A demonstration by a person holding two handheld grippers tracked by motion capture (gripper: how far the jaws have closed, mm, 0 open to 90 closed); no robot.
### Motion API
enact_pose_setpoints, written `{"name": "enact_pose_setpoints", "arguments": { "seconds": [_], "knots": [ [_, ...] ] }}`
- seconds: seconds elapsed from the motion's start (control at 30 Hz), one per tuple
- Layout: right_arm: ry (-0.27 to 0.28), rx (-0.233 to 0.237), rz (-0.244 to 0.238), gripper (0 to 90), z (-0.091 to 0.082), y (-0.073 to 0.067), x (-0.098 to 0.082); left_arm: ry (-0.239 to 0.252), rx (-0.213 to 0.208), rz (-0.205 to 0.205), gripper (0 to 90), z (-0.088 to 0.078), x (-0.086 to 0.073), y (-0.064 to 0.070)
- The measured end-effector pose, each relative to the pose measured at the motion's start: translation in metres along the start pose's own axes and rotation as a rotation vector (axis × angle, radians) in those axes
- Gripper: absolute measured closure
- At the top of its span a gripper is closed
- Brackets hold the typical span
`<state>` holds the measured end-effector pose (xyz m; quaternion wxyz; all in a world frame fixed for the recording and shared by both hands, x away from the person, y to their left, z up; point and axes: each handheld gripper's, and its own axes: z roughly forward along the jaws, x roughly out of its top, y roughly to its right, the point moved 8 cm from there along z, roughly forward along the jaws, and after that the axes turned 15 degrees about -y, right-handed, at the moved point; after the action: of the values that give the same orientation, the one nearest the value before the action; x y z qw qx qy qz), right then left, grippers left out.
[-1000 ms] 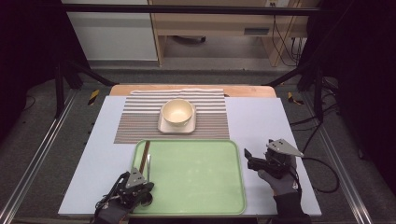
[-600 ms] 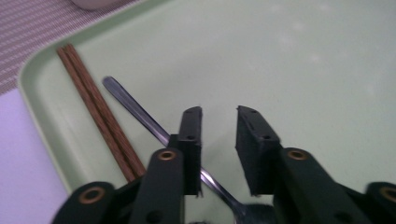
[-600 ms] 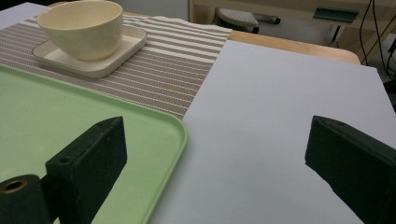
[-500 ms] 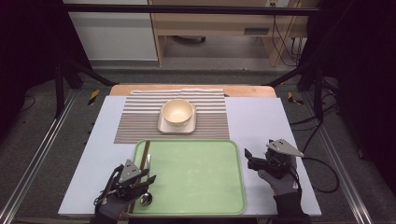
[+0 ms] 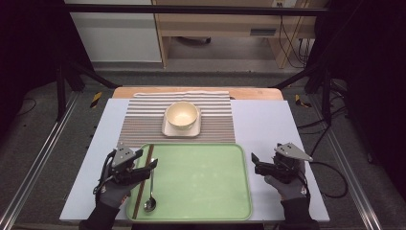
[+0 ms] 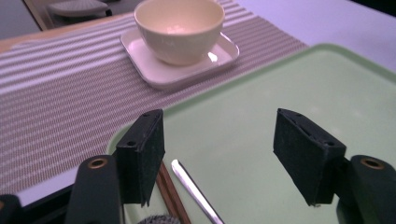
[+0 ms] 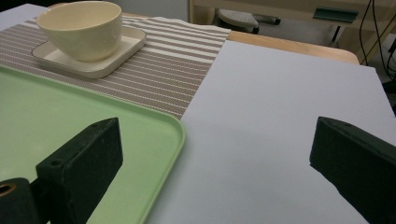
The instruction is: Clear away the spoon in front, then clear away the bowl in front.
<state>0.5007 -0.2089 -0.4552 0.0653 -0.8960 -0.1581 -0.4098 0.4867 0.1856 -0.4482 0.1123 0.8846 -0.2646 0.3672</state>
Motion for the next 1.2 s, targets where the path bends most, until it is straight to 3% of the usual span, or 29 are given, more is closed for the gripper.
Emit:
{"name": "enact_pose_setpoints", "arguments": {
  "seconds": [0.57,0.77,1.0,1.2],
  "knots": [
    [0.013,-0.012,0.0,5.2,-0.001,0.002,0.002,0.109,0.045,-0.016,28.3,0.007,0.065,-0.019],
    [0.017,-0.014,0.008,5.6,-0.002,0.004,0.002,0.153,0.039,-0.03,28.2,0.009,0.091,-0.022],
    [0.021,-0.007,0.012,6.0,-0.004,0.004,0.003,0.175,0.052,-0.022,28.2,0.018,0.109,-0.026],
    [0.02,-0.012,0.009,6.1,-0.003,0.005,0.003,0.167,0.064,-0.027,28.4,0.037,0.12,-0.033]
  ]
}}
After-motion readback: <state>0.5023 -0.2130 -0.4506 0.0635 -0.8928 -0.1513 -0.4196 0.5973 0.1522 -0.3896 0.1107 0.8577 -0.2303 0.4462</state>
